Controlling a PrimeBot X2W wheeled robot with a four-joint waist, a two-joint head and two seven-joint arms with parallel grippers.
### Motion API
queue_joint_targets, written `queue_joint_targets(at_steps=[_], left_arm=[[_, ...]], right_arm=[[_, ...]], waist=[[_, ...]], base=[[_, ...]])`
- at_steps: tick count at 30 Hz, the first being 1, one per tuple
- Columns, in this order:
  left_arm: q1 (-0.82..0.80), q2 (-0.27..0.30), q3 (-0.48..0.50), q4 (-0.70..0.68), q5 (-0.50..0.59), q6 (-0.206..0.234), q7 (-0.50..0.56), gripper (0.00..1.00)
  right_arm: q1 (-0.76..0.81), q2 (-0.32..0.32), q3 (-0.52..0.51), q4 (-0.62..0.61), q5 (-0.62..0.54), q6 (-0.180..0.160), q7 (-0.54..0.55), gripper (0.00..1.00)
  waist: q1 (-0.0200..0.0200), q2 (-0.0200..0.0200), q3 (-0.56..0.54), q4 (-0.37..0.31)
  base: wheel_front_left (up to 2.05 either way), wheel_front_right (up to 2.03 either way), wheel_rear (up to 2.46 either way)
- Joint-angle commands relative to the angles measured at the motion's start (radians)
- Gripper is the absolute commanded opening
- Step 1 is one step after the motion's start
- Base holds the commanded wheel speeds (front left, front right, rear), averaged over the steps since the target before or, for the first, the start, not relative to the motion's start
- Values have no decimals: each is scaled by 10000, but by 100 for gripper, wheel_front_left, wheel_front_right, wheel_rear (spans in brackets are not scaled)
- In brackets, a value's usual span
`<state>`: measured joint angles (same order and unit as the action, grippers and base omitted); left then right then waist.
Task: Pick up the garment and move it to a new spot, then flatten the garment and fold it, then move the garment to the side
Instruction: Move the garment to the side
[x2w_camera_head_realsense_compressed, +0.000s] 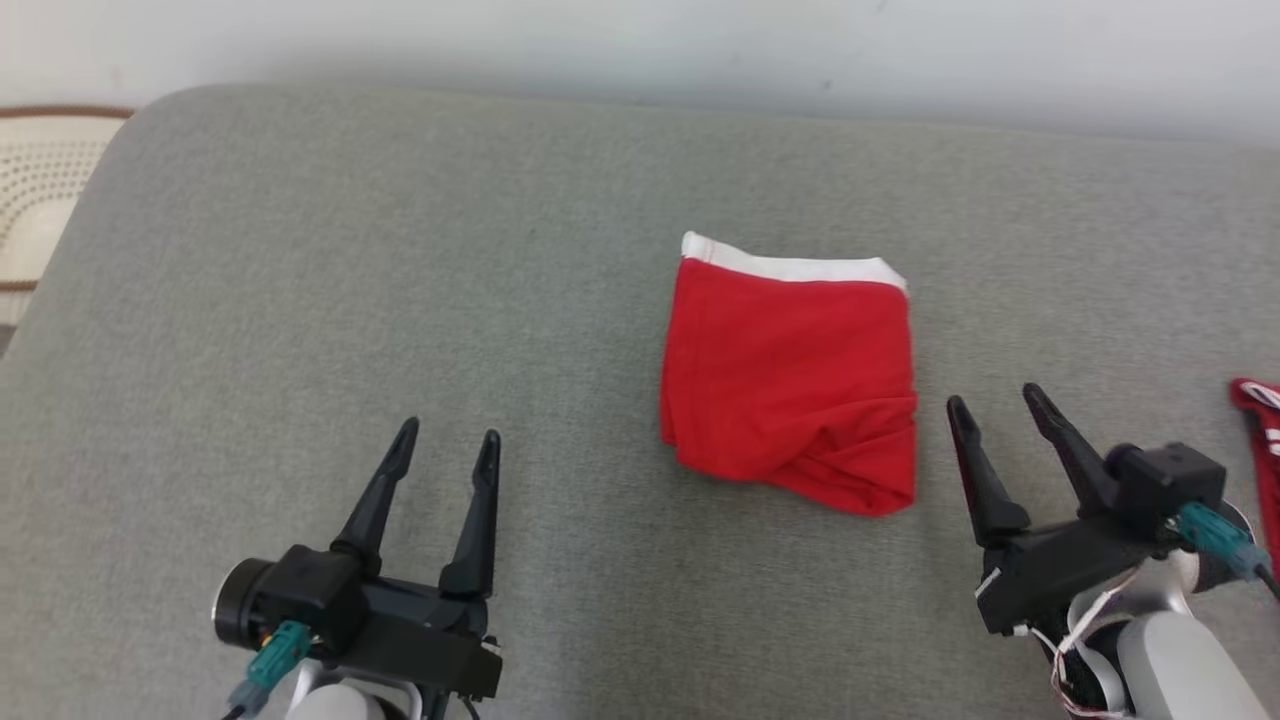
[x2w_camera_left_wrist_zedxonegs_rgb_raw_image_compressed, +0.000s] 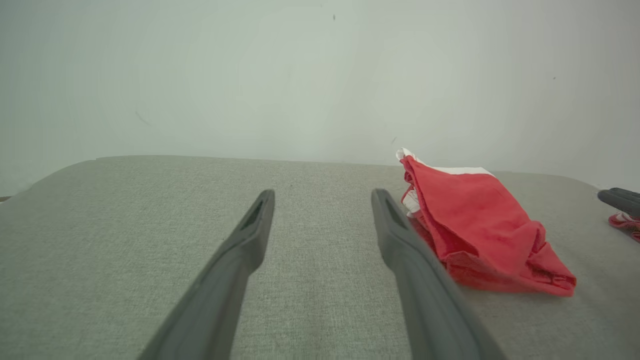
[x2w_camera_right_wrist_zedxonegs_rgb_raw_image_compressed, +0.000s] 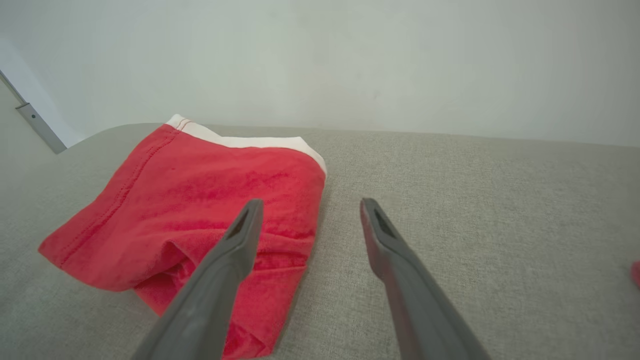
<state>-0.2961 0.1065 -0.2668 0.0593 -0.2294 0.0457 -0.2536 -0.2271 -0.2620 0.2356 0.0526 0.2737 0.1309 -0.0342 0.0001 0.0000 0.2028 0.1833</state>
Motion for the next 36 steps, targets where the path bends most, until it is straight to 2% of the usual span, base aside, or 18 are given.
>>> queue_joint_targets(at_steps=[1,9,19,20,22,30,36], left_arm=[[-148,-59,-97,86,85,-56,-58,100],[-369,-212,-213,159,80,-24,-113,100],[-432,-272,-88,125,172,-39,-109,100],[-427,-281,-87,121,177,-42,-110,100],[-430,-274,-44,119,175,-76,-110,100],[-293,-167,180,-101,291,-58,-110,100],[-123,157,259,-468,394,-90,-74,100]], right_arm=[[-286,-169,234,317,150,-3,21,100],[-1002,-464,819,1501,559,-3,295,100],[-1184,-351,1752,2404,1081,-2,1231,100],[-1175,-338,1785,2396,1156,-2,1271,53],[-1142,-368,1836,2388,1227,-2,1363,0],[-1039,-567,1878,1722,1088,-6,1057,0],[-160,-1117,1988,687,602,-6,979,0]], waist=[[-1,0,424,482],[-1,0,823,763],[-1,0,874,637],[-1,0,856,616],[-1,0,818,559],[-1,0,741,5],[-1,0,792,-1310]], base=[[0,0,0],[0,0,0],[0,0,0],[0,0,0],[0,0,0],[0,0,0],[0,0,0]])
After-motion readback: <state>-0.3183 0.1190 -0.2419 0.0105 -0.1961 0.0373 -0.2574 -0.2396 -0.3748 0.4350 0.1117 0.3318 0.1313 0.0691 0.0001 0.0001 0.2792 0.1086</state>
